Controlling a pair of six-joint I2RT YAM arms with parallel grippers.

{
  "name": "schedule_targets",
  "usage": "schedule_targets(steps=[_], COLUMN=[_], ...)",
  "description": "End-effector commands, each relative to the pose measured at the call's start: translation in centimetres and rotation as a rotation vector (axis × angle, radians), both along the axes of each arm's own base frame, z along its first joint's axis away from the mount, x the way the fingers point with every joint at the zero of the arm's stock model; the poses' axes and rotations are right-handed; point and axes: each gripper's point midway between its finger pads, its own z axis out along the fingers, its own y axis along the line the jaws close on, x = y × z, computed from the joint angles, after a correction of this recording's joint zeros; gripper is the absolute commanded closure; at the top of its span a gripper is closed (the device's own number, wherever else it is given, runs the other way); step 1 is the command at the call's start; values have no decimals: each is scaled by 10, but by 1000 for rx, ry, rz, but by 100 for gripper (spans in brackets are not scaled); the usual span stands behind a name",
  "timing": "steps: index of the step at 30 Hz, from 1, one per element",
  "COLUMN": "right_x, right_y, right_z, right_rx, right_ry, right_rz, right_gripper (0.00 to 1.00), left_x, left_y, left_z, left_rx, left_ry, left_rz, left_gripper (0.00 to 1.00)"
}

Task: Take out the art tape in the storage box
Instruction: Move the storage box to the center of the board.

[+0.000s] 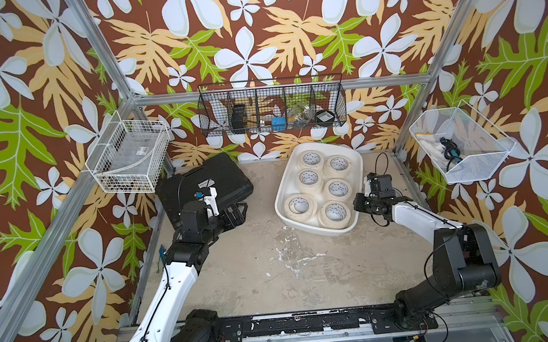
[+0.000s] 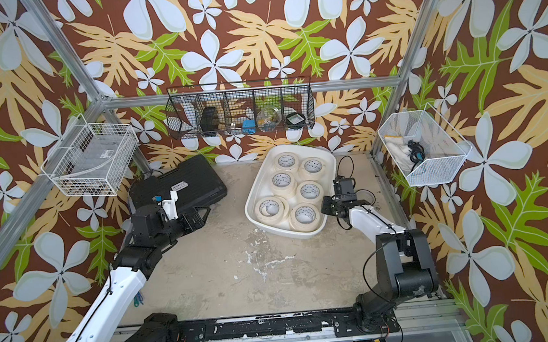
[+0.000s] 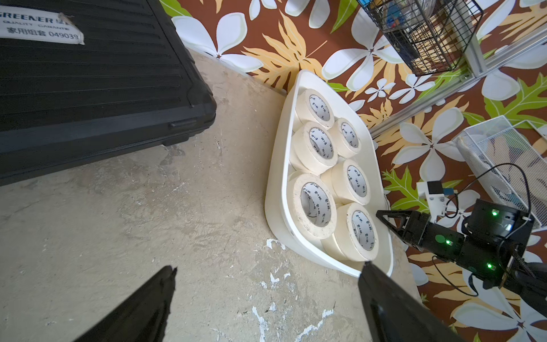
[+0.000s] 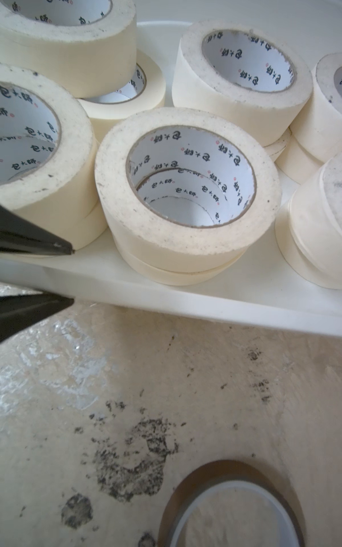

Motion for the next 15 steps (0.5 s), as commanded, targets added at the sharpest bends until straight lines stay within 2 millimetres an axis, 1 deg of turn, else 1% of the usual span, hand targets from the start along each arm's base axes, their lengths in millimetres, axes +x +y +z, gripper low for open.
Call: schedule_targets(steps=[1,3,4,7,15], right_x=[2,-1,-3,-10,-28], right_y=[9,17,21,32,66], right_z=[0,-1,-2,-6,-10], right_rx=[6,12,13,9,22], right_ry=[-14,-13,-12,-7,1], right_rz=[45,70,78,99,138], right_gripper=[84,89,89,90,91], left_x=[-2,-1,-1,0,-5], left_y=[-4,-6,-7,-12,-32], left_z=[-2,-8,-11,-18,-23], left_rx=[12,30,43,53,76], left_ry=[8,17,22,39,46], left_rz=[-24,-25,-29,-46,-100], left_gripper=[0,0,0,0,0])
